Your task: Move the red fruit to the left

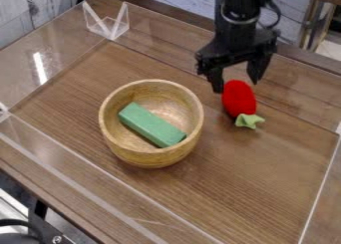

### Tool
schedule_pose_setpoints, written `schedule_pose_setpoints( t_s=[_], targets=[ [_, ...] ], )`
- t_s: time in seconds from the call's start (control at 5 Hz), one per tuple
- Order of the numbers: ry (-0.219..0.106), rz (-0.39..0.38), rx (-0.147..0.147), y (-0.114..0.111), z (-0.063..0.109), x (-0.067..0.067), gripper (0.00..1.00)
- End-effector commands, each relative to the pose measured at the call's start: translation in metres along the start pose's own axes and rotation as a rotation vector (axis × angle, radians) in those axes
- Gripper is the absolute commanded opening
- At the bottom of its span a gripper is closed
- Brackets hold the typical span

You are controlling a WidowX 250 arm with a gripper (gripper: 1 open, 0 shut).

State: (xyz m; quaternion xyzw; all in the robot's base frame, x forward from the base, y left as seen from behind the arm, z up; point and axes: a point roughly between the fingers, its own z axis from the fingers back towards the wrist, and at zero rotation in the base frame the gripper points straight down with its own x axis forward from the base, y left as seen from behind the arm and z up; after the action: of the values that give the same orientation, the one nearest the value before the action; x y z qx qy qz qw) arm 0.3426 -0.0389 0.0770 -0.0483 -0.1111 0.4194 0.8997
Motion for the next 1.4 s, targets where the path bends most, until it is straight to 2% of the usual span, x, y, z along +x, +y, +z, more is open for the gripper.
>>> schedule_pose_setpoints(
  t_s=[0.0,0.2,0.6,1.2],
  targets=[
    [-0.04,-0.013,-0.037,-0.016,0.003,0.012,1.0],
    [-0.038,-0.013,-0.021,-0.017,-0.009,0.017,1.0],
    [-0.002,-0.151,-0.017,-0.02,-0.005,0.025,1.0],
    [0.012,-0.093,0.023,-0.026,-0.029,-0.002,1.0]
  ],
)
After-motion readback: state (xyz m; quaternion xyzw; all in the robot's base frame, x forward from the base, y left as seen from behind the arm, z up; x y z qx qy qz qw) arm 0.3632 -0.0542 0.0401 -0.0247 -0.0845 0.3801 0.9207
